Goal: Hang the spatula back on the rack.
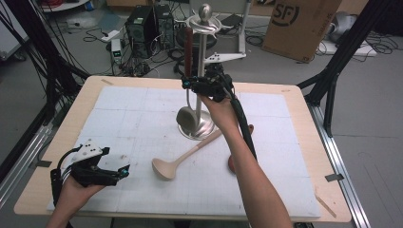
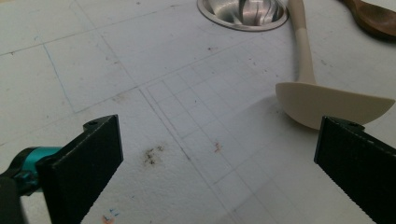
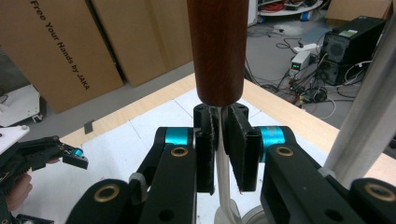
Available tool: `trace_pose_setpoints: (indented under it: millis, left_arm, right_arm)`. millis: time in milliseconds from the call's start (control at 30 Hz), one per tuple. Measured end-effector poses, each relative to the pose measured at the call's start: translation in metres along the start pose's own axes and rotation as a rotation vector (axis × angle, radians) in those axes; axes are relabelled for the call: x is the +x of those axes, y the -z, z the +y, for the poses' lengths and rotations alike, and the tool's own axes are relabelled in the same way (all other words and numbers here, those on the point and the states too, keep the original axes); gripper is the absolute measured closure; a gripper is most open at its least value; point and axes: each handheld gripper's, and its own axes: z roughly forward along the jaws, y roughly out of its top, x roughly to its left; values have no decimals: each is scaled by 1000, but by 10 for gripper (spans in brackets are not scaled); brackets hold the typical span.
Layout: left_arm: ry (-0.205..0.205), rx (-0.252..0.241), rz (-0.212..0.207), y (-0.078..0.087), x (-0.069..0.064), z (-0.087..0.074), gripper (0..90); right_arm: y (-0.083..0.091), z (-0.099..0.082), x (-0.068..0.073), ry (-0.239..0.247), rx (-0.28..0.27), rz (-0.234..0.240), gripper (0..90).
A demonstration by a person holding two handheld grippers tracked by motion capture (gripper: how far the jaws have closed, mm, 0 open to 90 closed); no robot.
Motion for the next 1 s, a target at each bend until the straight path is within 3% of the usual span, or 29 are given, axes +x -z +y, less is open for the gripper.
trace_pose_setpoints:
  millis: [633, 900, 1000]
  left_arm:
    - [6, 1, 4, -1, 2, -1, 16]
    - [6, 4, 3, -1, 3, -1, 16]
    - [4, 4, 4, 0, 3, -1, 16]
  right_arm:
    - [23, 1, -7, 21, -57, -14, 678]
    - [43, 1, -12, 24, -88, -8, 694]
    - [51, 1, -14, 35, -93, -2, 755]
